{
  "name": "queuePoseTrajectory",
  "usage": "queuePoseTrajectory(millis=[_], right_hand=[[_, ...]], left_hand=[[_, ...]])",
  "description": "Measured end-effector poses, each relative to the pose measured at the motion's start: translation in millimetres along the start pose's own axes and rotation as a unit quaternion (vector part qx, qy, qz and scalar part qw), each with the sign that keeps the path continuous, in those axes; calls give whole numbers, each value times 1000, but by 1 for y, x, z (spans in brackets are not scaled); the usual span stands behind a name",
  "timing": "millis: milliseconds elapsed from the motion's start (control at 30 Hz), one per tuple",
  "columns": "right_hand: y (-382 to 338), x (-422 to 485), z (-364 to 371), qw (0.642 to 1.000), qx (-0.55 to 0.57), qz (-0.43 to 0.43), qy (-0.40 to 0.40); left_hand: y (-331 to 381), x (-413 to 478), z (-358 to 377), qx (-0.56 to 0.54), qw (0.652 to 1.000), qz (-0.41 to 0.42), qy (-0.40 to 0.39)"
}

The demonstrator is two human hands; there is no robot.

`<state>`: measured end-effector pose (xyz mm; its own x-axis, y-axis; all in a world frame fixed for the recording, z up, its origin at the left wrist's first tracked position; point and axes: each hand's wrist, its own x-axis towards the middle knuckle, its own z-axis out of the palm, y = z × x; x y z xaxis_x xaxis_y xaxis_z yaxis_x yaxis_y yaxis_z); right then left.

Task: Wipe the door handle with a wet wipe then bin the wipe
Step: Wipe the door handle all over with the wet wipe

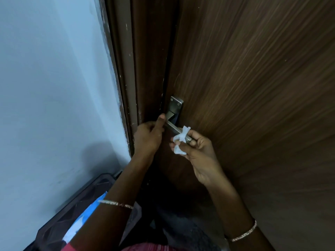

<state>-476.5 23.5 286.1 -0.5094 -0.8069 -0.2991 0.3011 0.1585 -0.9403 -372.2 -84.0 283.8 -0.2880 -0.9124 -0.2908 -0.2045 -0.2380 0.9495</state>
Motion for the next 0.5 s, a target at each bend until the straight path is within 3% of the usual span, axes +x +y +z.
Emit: queuePoseTrajectory(millis=[133,267,367,500], right_hand=[[-9,-19,-16,986,-161,-20,40],[-39,-37,-25,877,-410,-196,157],[-49,-36,-6,804,-465,-313,199],[-41,-7,25,755,-506,-362,207]], left_hand=[[7,7,8,-91,992,-87,19],[12,11,3,-121,985,-120,13],[13,10,-1,-135,981,-142,-4],[12,11,-4,-155,973,-172,-12]])
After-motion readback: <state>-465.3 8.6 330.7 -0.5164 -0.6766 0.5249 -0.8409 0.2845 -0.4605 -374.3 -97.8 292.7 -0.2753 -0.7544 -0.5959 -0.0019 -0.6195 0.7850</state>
